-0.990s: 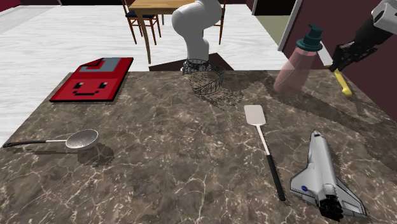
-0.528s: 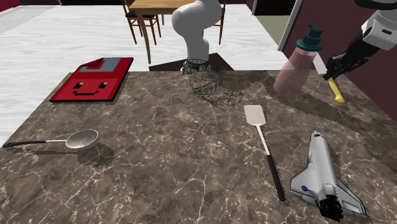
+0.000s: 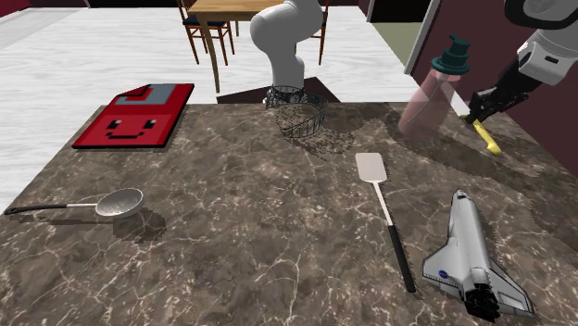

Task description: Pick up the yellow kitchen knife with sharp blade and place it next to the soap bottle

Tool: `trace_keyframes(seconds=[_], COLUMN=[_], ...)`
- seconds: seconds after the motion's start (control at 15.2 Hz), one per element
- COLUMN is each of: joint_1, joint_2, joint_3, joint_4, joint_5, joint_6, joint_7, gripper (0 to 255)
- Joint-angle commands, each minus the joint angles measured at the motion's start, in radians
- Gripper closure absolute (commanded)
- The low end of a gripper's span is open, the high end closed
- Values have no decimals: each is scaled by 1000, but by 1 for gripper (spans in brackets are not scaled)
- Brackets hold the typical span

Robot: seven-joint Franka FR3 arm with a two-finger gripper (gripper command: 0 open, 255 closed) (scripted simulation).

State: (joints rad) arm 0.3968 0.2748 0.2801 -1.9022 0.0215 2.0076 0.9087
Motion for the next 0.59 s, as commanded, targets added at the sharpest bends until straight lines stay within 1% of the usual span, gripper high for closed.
trace_keyframes(seconds=[0.0,0.13,0.2,0.53], joint_1=[0,0,0,0], joint_2=[1,1,0,0], joint_3=[0,0,0,0], joint_4=[0,0,0,0], joint_5=[0,0,0,0], joint_6=[1,1,1,1], joint_7=[0,0,0,0], gripper=[255,255,0,0])
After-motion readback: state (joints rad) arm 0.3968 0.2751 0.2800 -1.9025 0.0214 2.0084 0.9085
